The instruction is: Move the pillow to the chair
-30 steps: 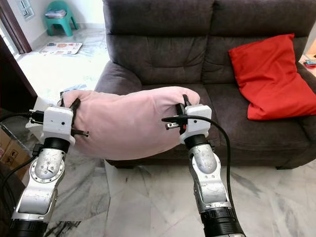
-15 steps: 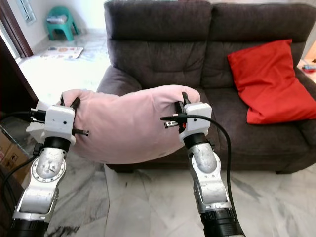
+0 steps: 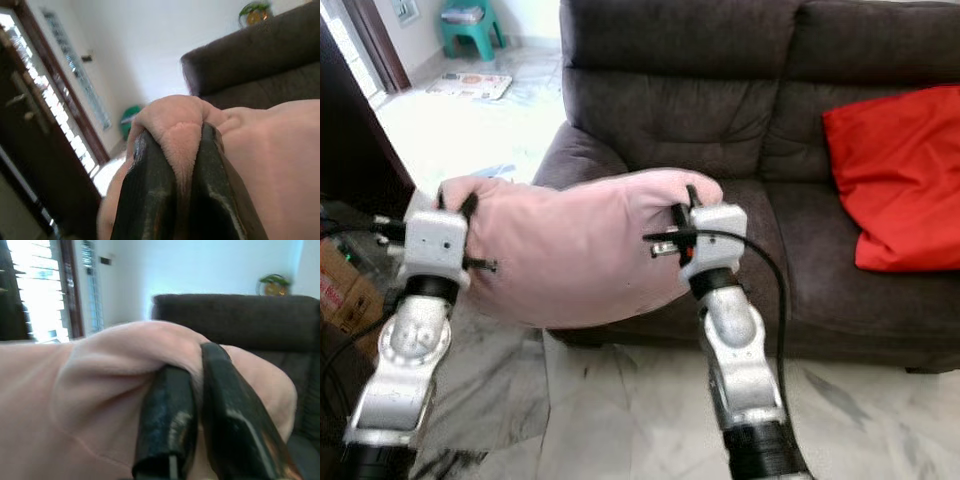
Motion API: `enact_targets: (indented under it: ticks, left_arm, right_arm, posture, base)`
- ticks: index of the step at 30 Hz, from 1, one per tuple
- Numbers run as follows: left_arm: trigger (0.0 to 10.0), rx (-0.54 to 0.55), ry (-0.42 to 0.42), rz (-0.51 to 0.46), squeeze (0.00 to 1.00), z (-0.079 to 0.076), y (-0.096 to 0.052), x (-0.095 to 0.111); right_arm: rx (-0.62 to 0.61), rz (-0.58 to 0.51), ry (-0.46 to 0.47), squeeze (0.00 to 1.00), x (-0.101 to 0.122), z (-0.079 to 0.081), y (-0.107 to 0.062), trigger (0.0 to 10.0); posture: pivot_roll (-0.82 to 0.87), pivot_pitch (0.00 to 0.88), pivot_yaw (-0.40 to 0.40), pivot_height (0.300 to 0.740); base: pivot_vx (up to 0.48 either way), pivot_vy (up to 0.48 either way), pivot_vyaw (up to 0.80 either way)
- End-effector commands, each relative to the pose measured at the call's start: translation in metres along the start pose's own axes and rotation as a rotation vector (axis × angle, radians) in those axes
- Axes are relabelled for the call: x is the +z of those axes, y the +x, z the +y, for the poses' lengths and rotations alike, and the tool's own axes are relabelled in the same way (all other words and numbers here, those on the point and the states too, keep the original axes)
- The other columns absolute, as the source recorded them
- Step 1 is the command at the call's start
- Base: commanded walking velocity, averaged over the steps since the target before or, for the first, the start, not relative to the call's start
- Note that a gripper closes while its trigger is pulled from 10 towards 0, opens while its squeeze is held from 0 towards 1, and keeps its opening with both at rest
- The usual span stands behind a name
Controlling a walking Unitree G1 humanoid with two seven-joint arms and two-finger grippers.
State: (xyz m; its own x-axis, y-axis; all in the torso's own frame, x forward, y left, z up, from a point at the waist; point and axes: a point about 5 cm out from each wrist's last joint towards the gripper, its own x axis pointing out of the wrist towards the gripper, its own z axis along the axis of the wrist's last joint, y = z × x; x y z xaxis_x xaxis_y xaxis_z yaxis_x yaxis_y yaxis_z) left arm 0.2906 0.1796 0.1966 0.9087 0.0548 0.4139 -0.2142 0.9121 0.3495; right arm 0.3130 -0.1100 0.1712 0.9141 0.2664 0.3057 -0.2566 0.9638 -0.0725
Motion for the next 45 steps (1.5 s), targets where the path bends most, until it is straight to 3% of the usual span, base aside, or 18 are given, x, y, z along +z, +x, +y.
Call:
enact_targets:
  ticks: [1, 17, 45]
  left_arm:
    - [10.0, -0.018, -0.019, -0.067, 0.00, -0.007, 0.003, 0.016]
    - [10.0, 0.003, -0.028, -0.067, 0.00, -0.004, 0.005, 0.016]
    - [10.0, 0.004, -0.031, -0.076, 0.00, -0.003, 0.008, 0.019]
  right_arm:
    - [-0.002, -0.091, -0.020, 0.00, 0.020, -0.004, 0.005, 10.0]
    - [0.069, -0.106, -0.053, 0.00, 0.023, 0.005, 0.006, 10.0]
    - [0.088, -0.117, -0.029, 0.00, 0.025, 0.006, 0.006, 10.0]
  posture:
    - [0.06, 0.020, -0.019, 0.740]
    - [0.06, 0.026, -0.024, 0.740]
    - [0.06, 0.018, -0.022, 0.740]
  base:
    - [0.277, 0.000, 0.00]
    - [0.277, 0.000, 0.06]
    - [0.278, 0.000, 0.16]
